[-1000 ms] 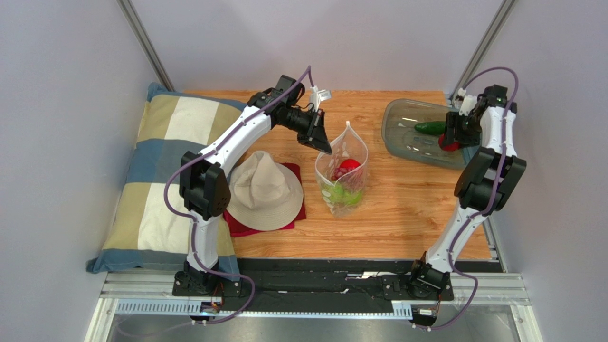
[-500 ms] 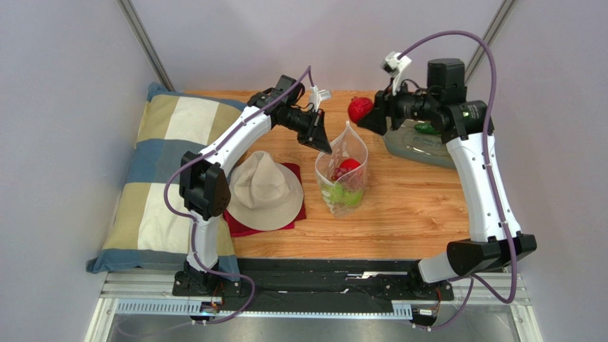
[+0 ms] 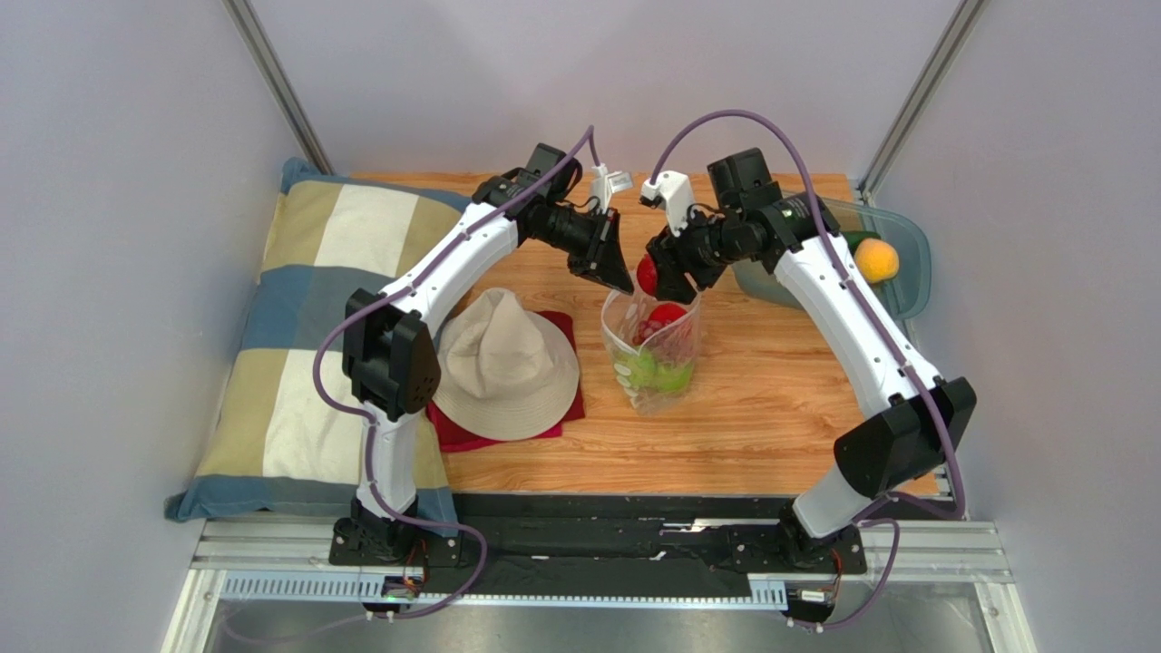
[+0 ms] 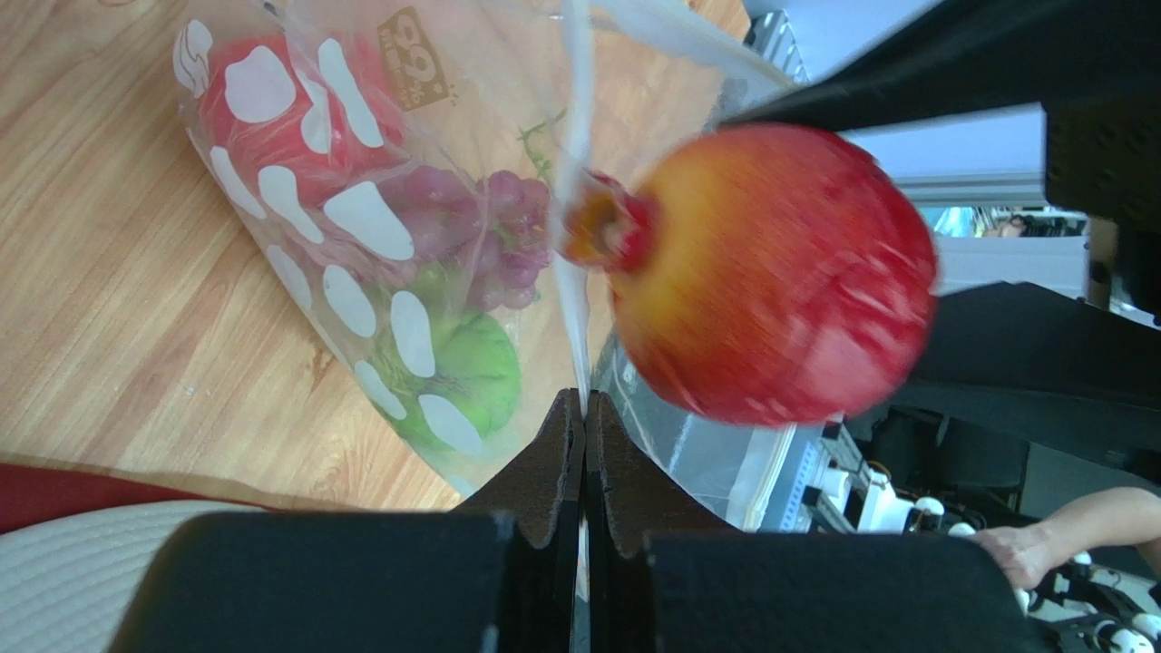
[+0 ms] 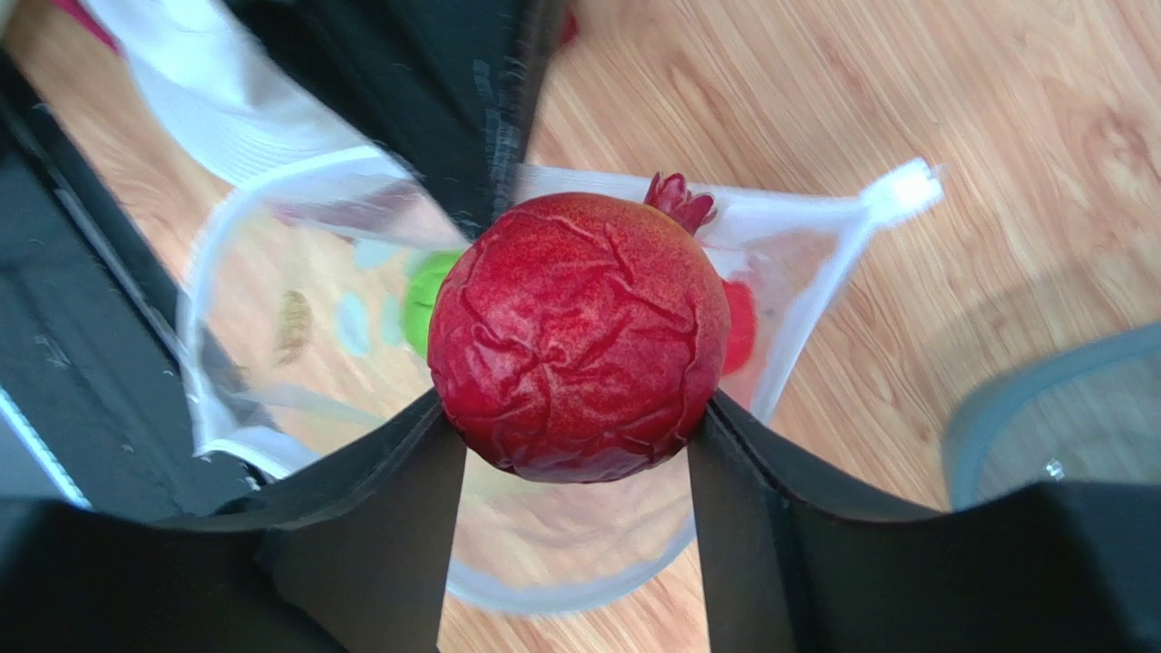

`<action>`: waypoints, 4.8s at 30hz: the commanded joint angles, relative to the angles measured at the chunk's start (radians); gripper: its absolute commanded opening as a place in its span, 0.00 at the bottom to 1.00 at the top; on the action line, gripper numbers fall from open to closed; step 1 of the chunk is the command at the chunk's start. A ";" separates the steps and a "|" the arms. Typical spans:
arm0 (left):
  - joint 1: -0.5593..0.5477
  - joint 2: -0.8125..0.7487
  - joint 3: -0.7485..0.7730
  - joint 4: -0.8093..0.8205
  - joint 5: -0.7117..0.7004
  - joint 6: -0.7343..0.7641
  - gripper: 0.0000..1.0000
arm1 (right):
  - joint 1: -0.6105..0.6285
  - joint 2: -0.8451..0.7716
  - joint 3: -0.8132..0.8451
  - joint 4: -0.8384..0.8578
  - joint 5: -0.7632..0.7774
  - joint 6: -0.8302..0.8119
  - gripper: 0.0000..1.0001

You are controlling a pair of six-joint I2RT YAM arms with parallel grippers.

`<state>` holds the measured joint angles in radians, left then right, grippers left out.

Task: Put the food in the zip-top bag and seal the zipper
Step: Place the fake fruit in the zipper food storage bag, then pick up the fake fruit from the bin, then place the fake fruit in the zipper food storage bag.

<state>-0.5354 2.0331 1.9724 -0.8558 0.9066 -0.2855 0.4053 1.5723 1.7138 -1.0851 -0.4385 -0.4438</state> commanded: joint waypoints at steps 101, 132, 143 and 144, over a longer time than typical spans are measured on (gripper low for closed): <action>-0.034 -0.050 0.097 -0.040 0.003 0.017 0.00 | -0.178 -0.296 -0.284 0.379 -0.237 0.251 0.06; -0.043 -0.068 0.074 -0.006 -0.003 0.002 0.00 | -0.230 -0.137 -0.097 0.105 -0.264 0.073 0.98; -0.041 -0.050 0.094 -0.017 -0.011 0.000 0.00 | -0.611 0.320 0.142 0.338 0.007 -0.041 0.91; -0.041 -0.047 0.100 -0.023 -0.009 -0.003 0.00 | -0.632 0.348 0.154 0.350 0.045 -0.123 0.92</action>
<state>-0.5747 2.0342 2.0338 -0.8890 0.8780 -0.2863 -0.1806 1.8084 1.7943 -0.8318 -0.5373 -0.3923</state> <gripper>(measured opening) 0.008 0.908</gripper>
